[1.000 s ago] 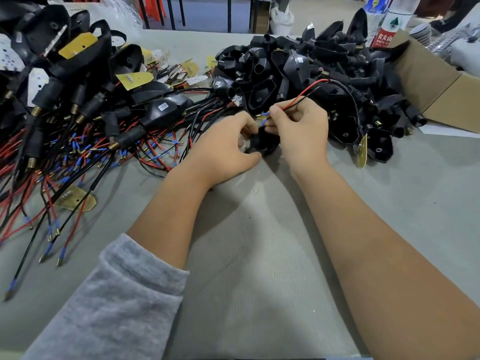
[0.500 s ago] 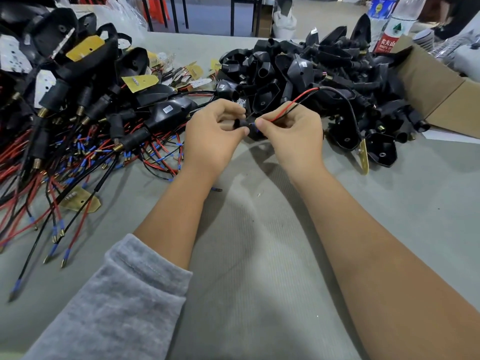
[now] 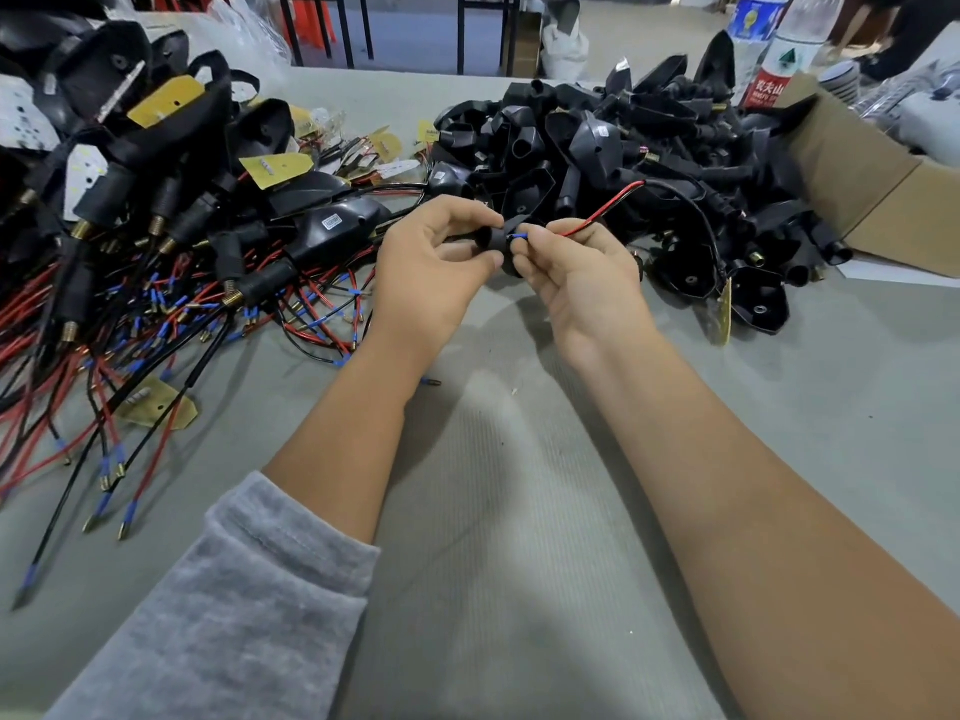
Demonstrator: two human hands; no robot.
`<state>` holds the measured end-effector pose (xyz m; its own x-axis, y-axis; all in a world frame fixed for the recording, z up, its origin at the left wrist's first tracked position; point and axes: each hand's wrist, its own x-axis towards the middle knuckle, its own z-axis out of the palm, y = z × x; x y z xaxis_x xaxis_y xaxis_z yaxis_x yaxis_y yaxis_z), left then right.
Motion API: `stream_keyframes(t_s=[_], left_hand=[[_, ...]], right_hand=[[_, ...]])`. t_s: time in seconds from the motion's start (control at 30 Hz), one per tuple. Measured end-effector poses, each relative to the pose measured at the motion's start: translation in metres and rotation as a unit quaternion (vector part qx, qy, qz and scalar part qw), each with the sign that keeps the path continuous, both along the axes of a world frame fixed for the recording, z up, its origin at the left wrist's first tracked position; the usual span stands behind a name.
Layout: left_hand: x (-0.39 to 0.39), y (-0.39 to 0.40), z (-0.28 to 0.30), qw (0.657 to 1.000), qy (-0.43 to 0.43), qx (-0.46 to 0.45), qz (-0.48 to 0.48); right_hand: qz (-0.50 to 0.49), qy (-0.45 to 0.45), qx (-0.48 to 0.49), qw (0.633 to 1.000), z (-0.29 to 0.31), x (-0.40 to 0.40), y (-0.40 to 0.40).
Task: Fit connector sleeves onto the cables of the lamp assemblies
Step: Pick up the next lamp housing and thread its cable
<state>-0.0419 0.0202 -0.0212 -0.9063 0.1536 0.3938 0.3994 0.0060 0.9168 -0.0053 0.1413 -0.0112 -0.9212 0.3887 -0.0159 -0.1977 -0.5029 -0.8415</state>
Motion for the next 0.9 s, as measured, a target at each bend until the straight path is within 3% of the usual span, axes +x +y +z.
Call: stream_keyframes(t_s=[0.23, 0.57, 0.73, 0.9], left_hand=[[0.0016, 0.0012, -0.0002, 1.000, 0.002, 0.004, -0.006], [-0.0011, -0.0001, -0.0015, 1.000, 0.007, 0.001, -0.013], [0.0006, 0.0003, -0.0004, 1.000, 0.014, 0.004, -0.015], [0.0008, 0.0012, -0.0007, 1.000, -0.002, 0.013, -0.002]], right_hand=[[-0.003, -0.037, 0.028, 0.999, -0.0023, -0.0035, 0.0041], [0.043, -0.034, -0.114, 0.992, -0.0033, -0.0034, 0.0062], [0.042, -0.036, -0.029, 0.998, -0.0016, -0.0017, 0.0028], [0.010, -0.034, 0.115, 0.993, -0.0004, 0.0008, 0.0039]])
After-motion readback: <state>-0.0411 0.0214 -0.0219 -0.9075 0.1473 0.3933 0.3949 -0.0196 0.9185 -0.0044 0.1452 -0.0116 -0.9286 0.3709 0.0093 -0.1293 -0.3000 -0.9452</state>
